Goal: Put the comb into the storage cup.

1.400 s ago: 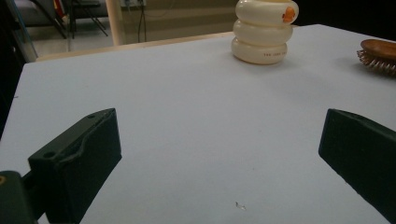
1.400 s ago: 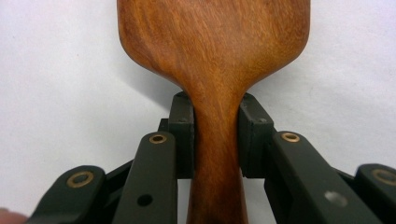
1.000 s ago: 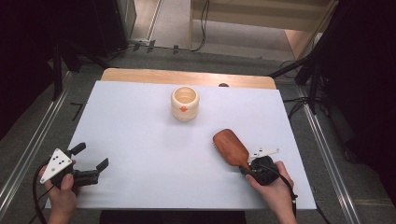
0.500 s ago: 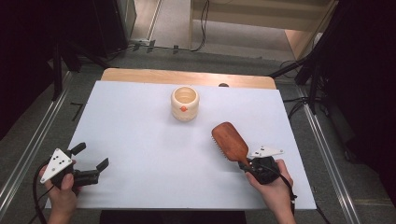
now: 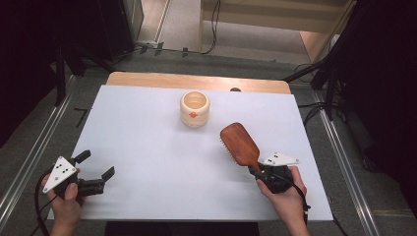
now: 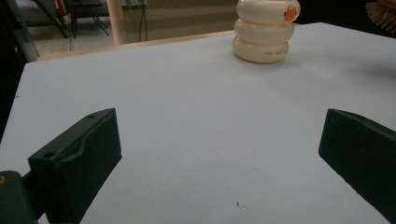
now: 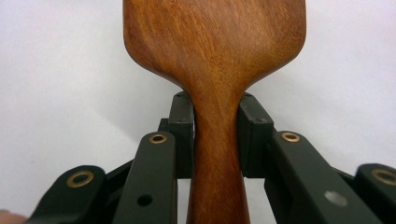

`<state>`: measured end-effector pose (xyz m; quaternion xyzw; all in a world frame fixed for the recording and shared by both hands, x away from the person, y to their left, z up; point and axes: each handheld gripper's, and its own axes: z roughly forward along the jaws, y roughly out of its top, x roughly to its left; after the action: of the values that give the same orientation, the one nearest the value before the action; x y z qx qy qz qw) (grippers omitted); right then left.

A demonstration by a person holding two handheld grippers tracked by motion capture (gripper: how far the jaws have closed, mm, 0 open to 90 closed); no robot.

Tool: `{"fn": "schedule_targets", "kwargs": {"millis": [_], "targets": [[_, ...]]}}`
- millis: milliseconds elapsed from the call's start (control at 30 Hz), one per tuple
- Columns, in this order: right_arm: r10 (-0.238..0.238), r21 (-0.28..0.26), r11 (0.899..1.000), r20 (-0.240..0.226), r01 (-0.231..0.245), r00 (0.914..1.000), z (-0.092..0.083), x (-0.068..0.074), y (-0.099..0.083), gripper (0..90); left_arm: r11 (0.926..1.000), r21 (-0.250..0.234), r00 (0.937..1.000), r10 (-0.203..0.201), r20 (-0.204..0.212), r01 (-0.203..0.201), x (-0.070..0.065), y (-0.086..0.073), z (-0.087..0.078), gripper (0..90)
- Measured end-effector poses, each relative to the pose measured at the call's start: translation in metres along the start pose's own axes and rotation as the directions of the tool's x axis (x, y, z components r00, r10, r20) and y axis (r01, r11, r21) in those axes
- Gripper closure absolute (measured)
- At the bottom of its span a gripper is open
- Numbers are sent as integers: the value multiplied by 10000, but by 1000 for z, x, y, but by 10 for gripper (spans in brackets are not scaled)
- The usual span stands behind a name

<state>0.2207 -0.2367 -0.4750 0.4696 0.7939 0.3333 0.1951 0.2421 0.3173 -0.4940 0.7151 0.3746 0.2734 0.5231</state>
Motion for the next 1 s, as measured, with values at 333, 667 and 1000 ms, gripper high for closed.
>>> {"fn": "schedule_targets", "kwargs": {"millis": [333, 667, 1000], "targets": [[-114, -781, 9969, 67, 119, 9999, -3, 6, 9, 698, 9999, 57, 10000, 93, 16, -93, -1, 0, 0, 0], [-200, -1485, 9887, 133, 217, 9997, -5, 10, 21, 698, 9974, 276, 9975, 666, -241, -659, -8, 2, 2, 0], [-230, -1834, 9828, 51, 235, 9997, -5, 11, 28, 698, 9980, 273, 9979, 585, -272, -578, -8, 7, 2, 0]]}}
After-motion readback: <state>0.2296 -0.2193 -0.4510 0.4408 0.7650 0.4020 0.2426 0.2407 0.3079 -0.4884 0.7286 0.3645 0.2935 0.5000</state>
